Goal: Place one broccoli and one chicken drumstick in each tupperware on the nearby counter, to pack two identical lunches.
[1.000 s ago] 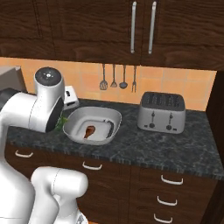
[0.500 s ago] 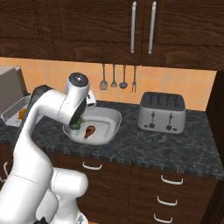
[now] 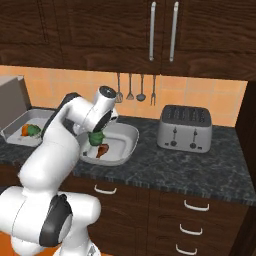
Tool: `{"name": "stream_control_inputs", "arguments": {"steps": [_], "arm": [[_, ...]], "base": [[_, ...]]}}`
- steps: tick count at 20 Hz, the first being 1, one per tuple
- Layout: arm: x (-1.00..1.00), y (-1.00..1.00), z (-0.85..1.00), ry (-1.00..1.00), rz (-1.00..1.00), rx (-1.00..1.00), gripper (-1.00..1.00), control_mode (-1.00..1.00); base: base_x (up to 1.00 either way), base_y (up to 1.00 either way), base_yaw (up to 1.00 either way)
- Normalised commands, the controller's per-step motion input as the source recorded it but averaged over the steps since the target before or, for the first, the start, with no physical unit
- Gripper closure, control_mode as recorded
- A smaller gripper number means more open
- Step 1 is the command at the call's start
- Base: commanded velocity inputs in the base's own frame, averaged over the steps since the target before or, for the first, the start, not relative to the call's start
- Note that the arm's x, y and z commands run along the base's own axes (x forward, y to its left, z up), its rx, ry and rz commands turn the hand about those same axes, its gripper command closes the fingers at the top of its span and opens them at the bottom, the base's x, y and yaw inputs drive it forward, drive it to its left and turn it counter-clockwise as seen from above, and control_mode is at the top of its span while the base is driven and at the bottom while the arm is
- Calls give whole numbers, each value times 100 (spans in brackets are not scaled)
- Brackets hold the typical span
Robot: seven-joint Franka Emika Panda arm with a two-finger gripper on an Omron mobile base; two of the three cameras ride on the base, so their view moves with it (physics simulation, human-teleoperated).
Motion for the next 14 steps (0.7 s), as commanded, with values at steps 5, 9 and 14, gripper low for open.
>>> {"name": "stream_control_inputs", "arguments": {"steps": [5,9,14], "arm": [[65,0,-28,-1,1,-11,100,-100],[47,0,-46,-4,-9,-10,100,-100],[36,0,-64,-12,-6,-2,100,-100]], "base": [[0,0,0],[0,0,0],[0,0,0]]}}
